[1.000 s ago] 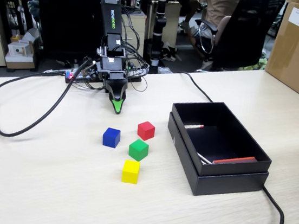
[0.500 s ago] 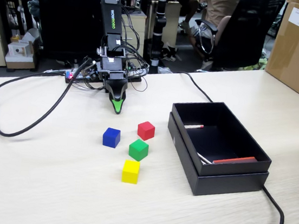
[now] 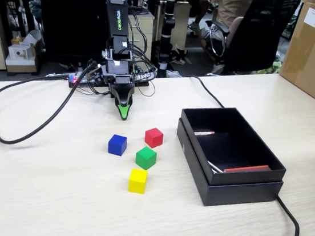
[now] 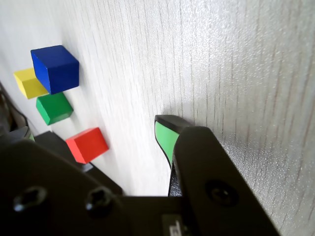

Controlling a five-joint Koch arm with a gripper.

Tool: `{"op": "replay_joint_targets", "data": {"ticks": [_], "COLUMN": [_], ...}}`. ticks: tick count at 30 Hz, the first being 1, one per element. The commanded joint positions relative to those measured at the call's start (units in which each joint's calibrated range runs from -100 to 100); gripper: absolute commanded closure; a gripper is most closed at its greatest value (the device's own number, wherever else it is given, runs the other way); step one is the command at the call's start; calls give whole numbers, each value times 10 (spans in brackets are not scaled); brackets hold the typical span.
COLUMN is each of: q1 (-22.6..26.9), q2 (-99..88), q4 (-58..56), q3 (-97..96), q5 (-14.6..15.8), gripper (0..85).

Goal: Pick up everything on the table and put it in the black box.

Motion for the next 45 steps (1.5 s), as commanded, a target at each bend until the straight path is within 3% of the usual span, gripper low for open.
{"op": "replay_joint_targets", "data": {"ticks": [1, 40, 45], "q1": [1, 10, -5], "q2": [0, 0, 14], "q4": [-11, -12, -114], "q3": [-24, -19, 72], "q5": [7, 8, 7], "gripper": [366, 374, 380]}}
